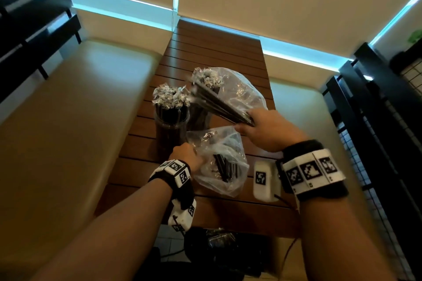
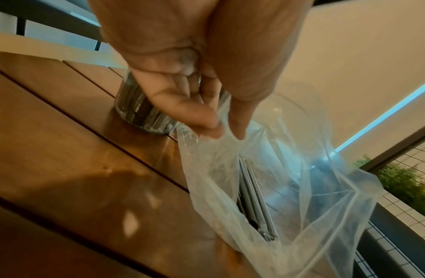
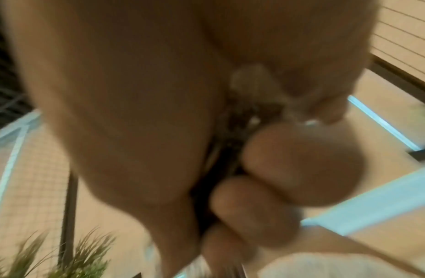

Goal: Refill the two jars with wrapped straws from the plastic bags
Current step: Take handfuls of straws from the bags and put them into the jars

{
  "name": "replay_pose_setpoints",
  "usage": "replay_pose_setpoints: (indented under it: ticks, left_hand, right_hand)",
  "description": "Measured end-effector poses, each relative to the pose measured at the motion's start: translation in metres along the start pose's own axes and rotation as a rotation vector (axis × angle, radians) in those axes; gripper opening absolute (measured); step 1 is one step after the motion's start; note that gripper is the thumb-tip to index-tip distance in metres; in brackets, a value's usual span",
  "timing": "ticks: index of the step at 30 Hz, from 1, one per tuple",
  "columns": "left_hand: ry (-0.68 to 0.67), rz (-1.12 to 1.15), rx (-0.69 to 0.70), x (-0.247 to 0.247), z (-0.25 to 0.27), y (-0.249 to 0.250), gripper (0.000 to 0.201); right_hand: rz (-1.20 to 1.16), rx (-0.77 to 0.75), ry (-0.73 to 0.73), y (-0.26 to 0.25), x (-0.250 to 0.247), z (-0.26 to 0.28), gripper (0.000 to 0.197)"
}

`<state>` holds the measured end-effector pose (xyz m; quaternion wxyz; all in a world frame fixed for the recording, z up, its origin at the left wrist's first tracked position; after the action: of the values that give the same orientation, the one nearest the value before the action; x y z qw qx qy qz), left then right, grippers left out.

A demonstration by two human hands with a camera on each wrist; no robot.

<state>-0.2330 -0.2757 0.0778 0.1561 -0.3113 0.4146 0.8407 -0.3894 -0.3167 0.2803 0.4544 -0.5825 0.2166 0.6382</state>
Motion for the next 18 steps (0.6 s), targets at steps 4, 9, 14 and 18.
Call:
replay_pose_setpoints:
  ticks: [4,9,14,18]
  left_hand:
    - [-0.067,0.022,0.134,-0.008,0.014,0.003,0.079]
    - [0.049,0.592,0.424,-0.062,0.046,0.031,0.052]
    - [0.209,1.038,0.591,-0.141,0.077,0.058,0.071]
    - [0.417,0.982,0.592,-0.169,0.089,0.084,0.065]
  right_hand:
    - [-0.477,-0.052,0.357,-0.002,0.057,-0.016,0.021]
    - [-0.696,-0.119,0.492,-0.025,0.118,-0.025,0.014]
    - [-0.694,-0.151,0.458,-0.047,0.144,-0.032,0.010]
    - [-0.818,-0.054,0.309,-0.078,0.122,-0.036,0.028]
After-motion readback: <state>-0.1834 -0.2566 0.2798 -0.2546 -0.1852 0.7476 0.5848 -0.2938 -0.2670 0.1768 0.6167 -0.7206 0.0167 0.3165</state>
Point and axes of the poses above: each hand's wrist, its own z-axis away from the middle knuckle, its own x-axis out of the palm, y = z × x, the point moved 3 cm from there along -z, towards the middle knuckle
